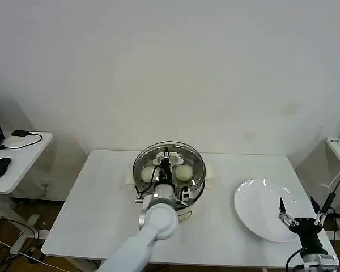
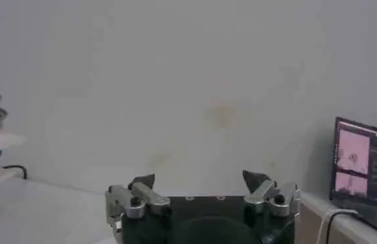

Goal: Take steamed baozi put them in steamer then cover it.

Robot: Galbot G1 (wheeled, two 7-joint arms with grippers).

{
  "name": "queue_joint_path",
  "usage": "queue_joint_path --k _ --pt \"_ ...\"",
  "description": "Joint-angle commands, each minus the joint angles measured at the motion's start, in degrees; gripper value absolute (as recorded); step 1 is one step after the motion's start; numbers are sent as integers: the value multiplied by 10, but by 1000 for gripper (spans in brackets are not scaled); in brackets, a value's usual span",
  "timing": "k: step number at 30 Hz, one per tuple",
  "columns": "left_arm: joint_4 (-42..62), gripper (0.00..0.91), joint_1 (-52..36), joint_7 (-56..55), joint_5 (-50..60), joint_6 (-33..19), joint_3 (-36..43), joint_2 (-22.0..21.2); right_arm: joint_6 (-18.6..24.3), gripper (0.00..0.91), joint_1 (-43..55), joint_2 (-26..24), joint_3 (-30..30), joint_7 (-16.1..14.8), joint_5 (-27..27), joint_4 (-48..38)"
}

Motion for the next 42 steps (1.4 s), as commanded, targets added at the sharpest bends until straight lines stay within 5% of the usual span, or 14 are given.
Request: queue_joint_path --k 1,27,28,29,42 --pt "12 0 3 4 24 -6 6 -13 1 907 0 0 -3 0 -1 0" --pt "24 0 15 2 40 -17 -3 -22 6 907 -5 -3 -4 -2 0 -2" --pt "25 171 15 -1 42 -20 -4 -23 6 907 -5 -3 -5 -2 1 -1" --pt "26 907 15 -2 43 -20 -5 -24 6 907 -5 -3 -5 -2 0 -1" --pt "9 907 26 -4 46 -21 -9 -20 6 907 -6 -3 -7 -4 -1 1"
